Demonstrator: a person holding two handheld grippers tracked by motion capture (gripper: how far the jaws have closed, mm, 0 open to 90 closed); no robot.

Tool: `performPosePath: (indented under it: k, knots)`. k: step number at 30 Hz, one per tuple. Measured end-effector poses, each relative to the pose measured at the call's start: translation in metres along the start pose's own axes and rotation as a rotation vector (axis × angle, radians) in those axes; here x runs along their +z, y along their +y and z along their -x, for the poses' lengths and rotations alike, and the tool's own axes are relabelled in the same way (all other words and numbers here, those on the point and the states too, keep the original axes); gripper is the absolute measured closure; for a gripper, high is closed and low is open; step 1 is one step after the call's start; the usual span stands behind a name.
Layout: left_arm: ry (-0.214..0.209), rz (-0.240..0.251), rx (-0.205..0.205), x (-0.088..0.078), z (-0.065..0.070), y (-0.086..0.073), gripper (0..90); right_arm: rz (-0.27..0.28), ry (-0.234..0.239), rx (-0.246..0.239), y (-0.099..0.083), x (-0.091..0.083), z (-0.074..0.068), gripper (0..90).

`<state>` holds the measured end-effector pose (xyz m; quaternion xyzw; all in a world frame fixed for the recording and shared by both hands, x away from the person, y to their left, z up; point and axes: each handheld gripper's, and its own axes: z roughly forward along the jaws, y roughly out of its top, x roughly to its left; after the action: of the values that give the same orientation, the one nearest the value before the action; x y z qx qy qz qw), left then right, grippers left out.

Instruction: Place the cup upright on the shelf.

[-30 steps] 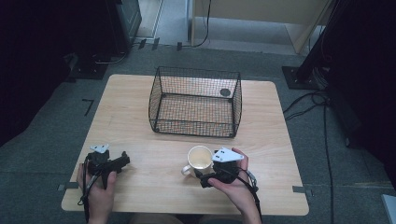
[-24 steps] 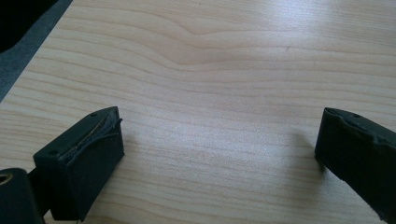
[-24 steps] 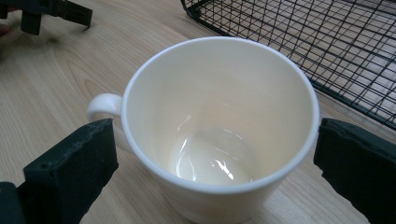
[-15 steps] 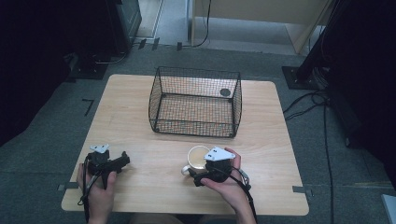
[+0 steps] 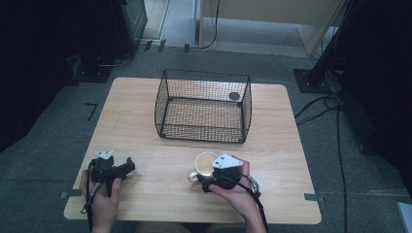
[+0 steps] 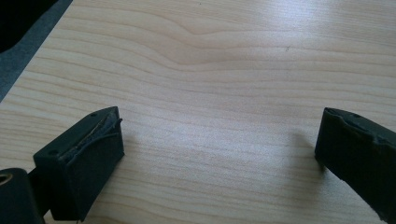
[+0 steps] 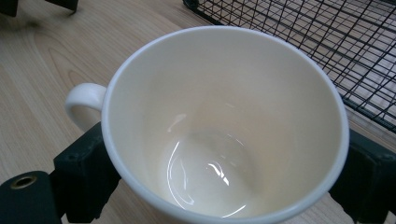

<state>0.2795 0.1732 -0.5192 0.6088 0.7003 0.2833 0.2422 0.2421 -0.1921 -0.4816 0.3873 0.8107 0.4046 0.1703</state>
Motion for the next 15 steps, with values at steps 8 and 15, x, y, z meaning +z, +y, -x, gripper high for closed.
performPosePath:
  k: [8,15]
  knots:
    - [0.000,0.000,-0.001,0.000,0.000,0.000,1.2,0.023,-0.006,0.023,0.003,-0.005,0.001,8.7]
    - [0.000,0.000,-0.001,0.000,0.000,0.000,1.2,0.028,0.000,0.027,0.011,-0.012,0.003,8.7]
